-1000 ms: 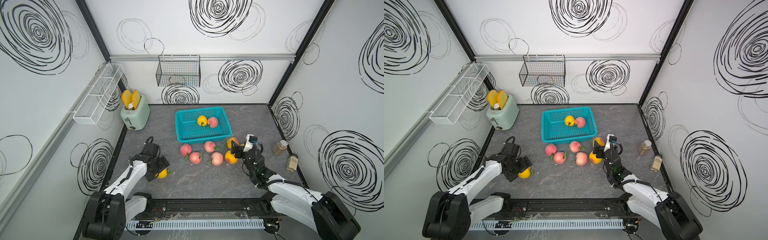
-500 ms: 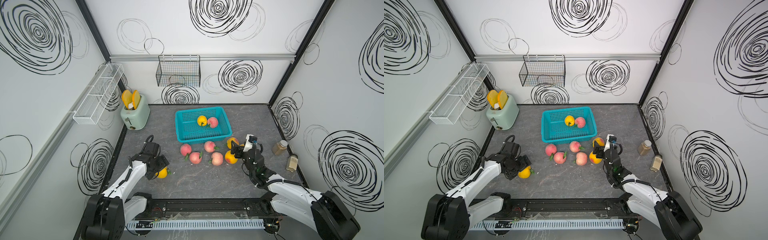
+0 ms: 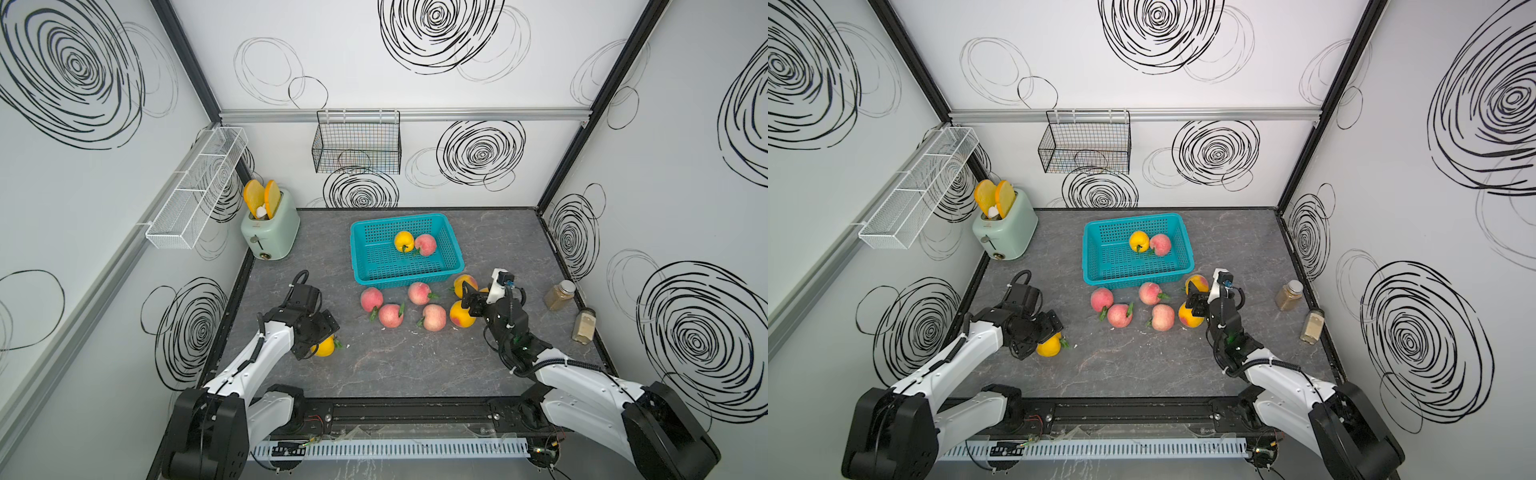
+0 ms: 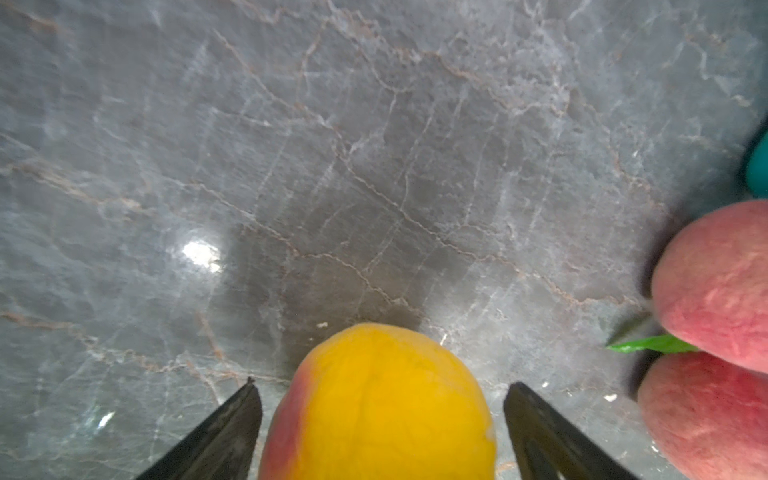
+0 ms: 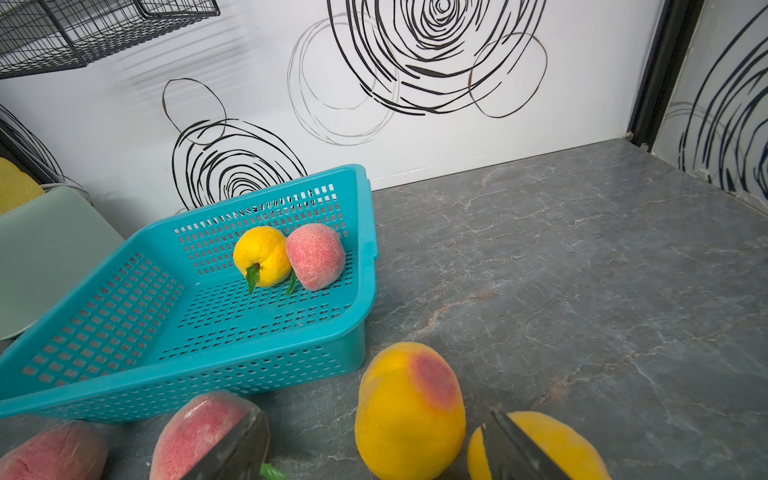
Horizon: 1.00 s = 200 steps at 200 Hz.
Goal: Put the peaches into the basket
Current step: Pick up the peach from the center of the board.
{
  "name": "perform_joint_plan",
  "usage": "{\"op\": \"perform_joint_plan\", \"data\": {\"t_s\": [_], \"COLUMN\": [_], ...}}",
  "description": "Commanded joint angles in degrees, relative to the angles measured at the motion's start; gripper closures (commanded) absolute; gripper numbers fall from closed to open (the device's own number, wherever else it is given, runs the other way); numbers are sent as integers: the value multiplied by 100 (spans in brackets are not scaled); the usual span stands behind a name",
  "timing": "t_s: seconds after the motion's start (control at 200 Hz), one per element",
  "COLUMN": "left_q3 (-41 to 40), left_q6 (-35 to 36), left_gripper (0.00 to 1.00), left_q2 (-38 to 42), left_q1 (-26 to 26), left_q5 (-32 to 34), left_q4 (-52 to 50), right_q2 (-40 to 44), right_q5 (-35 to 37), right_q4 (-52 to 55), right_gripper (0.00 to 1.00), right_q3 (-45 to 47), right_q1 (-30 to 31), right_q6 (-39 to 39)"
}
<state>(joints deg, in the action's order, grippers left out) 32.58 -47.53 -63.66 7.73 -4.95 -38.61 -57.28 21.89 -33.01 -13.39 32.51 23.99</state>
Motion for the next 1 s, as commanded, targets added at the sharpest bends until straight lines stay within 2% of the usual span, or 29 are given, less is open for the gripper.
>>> {"op": "perform_joint_plan", "data": {"t_s": [0.0, 0.28, 0.51, 0.845, 0.995], "left_q3": [175, 229, 401, 820, 1175], "left_q6": [128, 182, 300, 552, 1132], "left_gripper": [8, 18, 33, 33, 33], "left_q2": [-162, -250, -255, -121, -102], "left_q1": [64, 183, 185, 186, 185], "left_q5": [-83, -97, -22, 20, -424], "left_q4": [73, 134, 60, 53, 176], "right_q2": [58, 56, 54, 68, 109], "right_q5": [79, 87, 87, 94, 105], "right_q4": [-21, -21, -20, -18, -20], "right_gripper": [15, 15, 15, 15, 15], "right_q3": [-75, -72, -68, -73, -51], "right_q1": [42, 36, 38, 37, 37], "right_q6": [-8, -8, -8, -8, -4]}}
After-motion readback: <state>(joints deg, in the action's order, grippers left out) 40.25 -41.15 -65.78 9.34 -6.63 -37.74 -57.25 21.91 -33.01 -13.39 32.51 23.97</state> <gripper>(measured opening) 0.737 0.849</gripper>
